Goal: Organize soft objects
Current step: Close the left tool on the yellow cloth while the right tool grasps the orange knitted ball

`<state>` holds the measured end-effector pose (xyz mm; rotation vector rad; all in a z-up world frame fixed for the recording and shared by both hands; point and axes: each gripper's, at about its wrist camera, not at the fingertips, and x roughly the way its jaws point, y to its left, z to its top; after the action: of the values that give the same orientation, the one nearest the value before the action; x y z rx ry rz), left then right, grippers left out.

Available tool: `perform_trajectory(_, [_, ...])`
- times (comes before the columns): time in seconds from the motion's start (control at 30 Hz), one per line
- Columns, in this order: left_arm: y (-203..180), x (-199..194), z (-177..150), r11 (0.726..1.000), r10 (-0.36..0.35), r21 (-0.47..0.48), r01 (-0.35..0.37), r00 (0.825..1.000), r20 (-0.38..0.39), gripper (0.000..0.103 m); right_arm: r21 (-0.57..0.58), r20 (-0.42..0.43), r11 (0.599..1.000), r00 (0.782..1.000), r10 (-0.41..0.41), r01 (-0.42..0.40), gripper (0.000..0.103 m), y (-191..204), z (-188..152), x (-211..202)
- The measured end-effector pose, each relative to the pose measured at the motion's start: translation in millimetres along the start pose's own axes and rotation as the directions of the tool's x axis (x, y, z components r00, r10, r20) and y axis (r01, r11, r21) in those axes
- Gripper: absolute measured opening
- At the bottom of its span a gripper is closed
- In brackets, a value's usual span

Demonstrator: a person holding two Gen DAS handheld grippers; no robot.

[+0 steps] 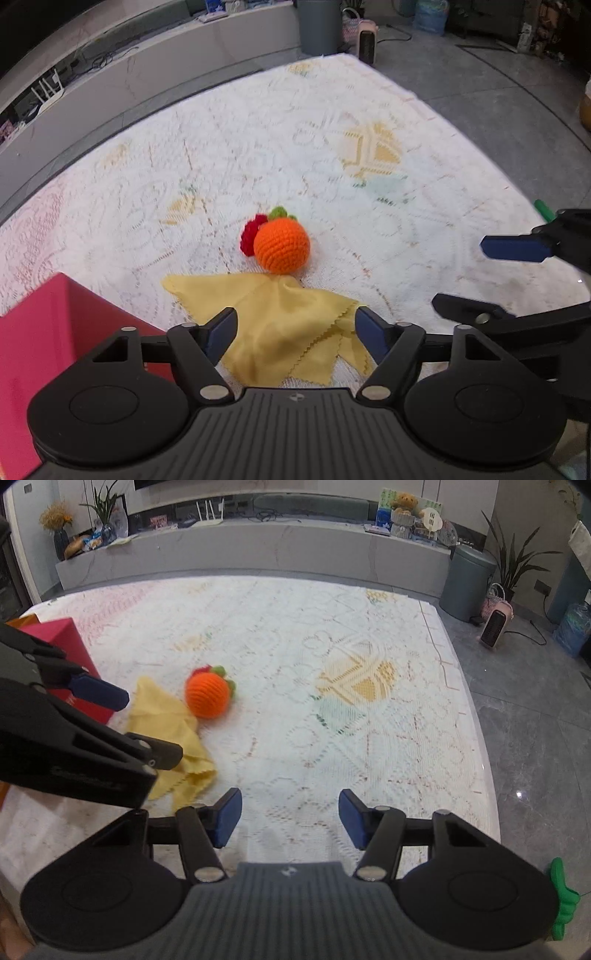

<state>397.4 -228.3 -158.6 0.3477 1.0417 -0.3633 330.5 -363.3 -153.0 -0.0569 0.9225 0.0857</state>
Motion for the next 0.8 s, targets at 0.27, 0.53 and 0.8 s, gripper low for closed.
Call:
perform_trajectory(0.27, [6.3, 23.6, -1.7, 0.999, 0.039, -0.017, -0.040, 0.998, -0.046, 0.073, -0.007, 0.011, 1.000, 1.000, -0.005, 0.005, 0.058, -14.2, 9.5, 16.9])
perform_trajectory(0.53, [6.5, 21.4, 6.8, 0.983, 0.182, 0.044, -0.179, 0.981, -0.072, 0.023, -0.012, 0.073, 0.988, 0.986, 0.152, -0.151, 0.058, -4.3, 38.0, 28.3])
perform_trajectory(0.8, [18.5, 19.1, 5.1, 0.990, 0.141, 0.012, -0.140, 0.989, -0.054, 0.015, -0.020, 0.061, 0.971, 0.969, 0.241, -0.240, 0.058, 22.8, 62.6, 64.5])
